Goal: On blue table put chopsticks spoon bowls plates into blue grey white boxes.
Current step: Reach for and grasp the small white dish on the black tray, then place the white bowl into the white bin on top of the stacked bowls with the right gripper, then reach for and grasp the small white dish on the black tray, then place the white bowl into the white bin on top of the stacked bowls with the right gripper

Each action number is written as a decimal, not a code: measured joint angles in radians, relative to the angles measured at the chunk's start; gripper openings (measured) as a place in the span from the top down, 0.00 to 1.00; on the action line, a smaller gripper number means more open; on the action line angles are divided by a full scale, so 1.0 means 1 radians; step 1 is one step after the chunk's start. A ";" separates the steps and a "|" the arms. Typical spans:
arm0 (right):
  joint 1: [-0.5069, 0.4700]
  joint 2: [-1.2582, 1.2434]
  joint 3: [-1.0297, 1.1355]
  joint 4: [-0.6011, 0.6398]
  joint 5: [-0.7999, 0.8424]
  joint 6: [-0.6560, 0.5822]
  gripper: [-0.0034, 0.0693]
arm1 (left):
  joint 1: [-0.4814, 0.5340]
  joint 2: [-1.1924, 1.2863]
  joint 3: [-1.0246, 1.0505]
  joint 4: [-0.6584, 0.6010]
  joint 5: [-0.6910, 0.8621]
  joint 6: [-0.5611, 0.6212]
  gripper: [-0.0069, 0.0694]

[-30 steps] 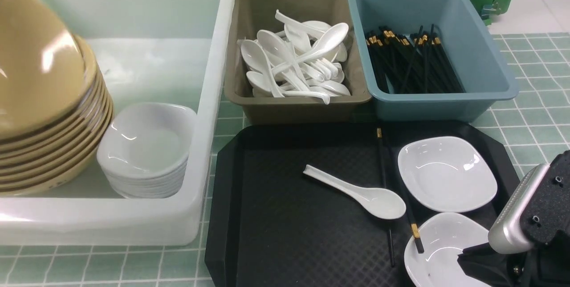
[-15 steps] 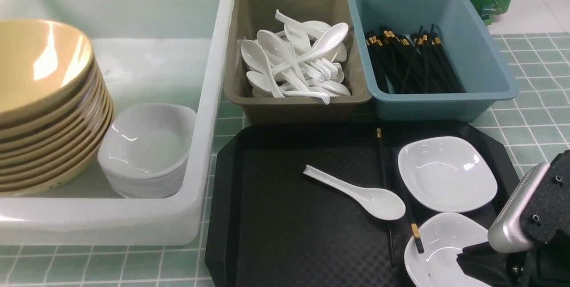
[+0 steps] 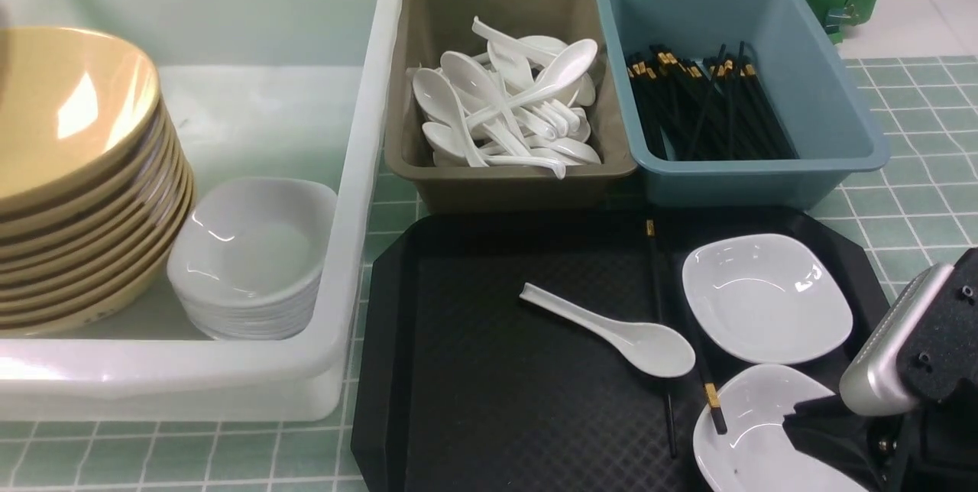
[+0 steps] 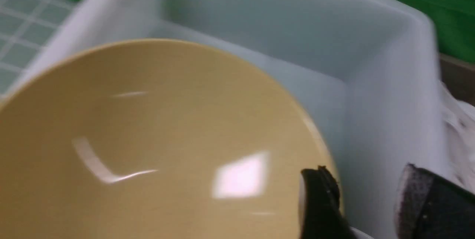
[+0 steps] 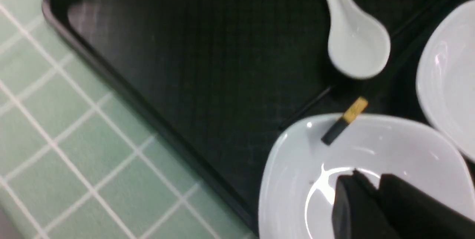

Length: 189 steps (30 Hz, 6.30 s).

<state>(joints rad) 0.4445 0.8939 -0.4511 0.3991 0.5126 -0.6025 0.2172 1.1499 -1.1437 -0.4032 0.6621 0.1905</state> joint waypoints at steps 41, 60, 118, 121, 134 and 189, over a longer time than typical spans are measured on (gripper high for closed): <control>-0.163 0.624 -0.303 -0.319 0.245 0.310 0.33 | -0.336 -1.056 0.869 0.349 -0.441 -0.154 0.90; -0.163 0.646 -0.374 -0.367 0.309 0.365 0.31 | -0.336 -1.056 0.889 0.364 -0.489 -0.157 0.90; 0.323 1.170 -1.456 0.005 0.167 -0.083 0.47 | -0.336 -1.058 0.889 0.396 -0.509 -0.156 0.90; 0.305 1.100 -1.495 -0.106 0.288 -0.041 0.42 | -0.336 -1.058 0.889 0.396 -0.505 -0.156 0.90; -0.173 0.812 -1.299 -0.554 0.712 0.396 0.67 | -0.336 -1.058 0.891 0.396 -0.516 -0.156 0.90; -0.054 0.486 -0.802 0.031 0.015 0.100 0.85 | -0.336 -1.058 0.892 0.411 -0.510 -0.157 0.90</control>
<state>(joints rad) 0.3905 1.3800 -1.2527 0.4303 0.5280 -0.5030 -0.1192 0.0923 -0.2521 0.0075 0.1520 0.0335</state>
